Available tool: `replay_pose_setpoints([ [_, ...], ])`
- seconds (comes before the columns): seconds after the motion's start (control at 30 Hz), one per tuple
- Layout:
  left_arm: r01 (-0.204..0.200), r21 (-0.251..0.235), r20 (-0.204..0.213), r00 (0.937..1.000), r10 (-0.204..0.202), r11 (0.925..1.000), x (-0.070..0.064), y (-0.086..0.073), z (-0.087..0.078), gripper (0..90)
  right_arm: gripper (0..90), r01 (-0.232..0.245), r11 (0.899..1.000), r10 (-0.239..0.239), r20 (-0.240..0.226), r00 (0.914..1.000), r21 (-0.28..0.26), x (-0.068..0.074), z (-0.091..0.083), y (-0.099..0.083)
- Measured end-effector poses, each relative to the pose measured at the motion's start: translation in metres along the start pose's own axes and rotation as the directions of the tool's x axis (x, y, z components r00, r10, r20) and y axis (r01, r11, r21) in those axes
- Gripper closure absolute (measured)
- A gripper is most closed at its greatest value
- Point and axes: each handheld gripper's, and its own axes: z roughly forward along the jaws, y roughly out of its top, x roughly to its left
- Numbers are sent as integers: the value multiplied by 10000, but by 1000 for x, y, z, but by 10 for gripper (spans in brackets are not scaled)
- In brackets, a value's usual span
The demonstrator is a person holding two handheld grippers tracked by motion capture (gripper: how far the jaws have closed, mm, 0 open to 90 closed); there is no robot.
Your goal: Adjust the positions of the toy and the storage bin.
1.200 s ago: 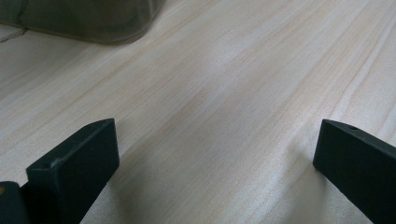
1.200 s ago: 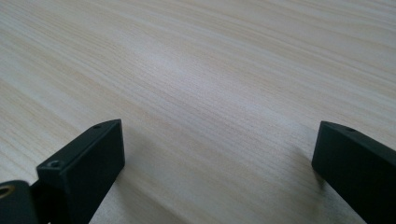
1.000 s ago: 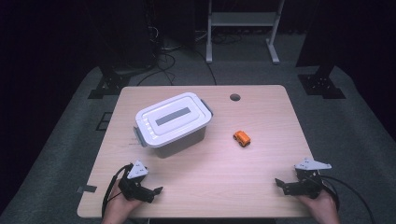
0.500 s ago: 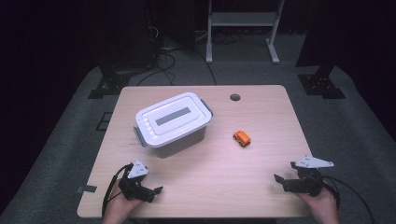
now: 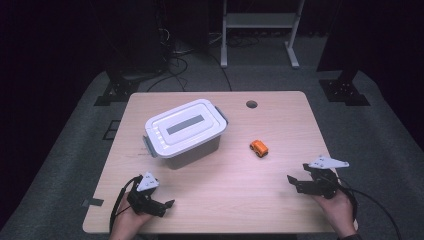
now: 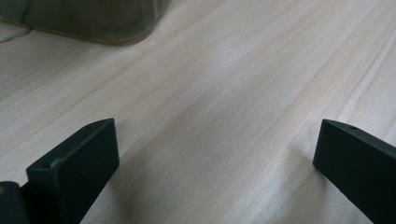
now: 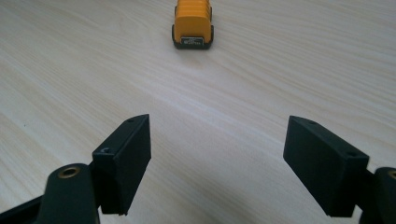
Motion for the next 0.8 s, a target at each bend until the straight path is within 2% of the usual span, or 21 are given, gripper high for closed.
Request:
replay_pose_setpoints([
  [0.1,3,-7,0,10000,-3,10000,0,0,0,0,283,-28,10000,28,-109,9999,-49,1,5,5],
  [0.2,5,-9,1,10000,-5,10000,0,0,0,0,307,-68,9999,70,-208,9998,84,2,9,10],
  [0.43,14,-4,-9,10000,-14,10000,0,0,0,0,345,-153,9999,150,-412,9990,-74,3,17,25],
  [0.57,-14,15,-11,10000,14,10000,0,0,0,0,364,-166,9999,167,-460,9988,32,2,23,33],
  [0.8,5,7,-4,10000,-5,10000,0,0,0,0,417,-335,9994,334,-745,9967,-6,1,43,53],
])
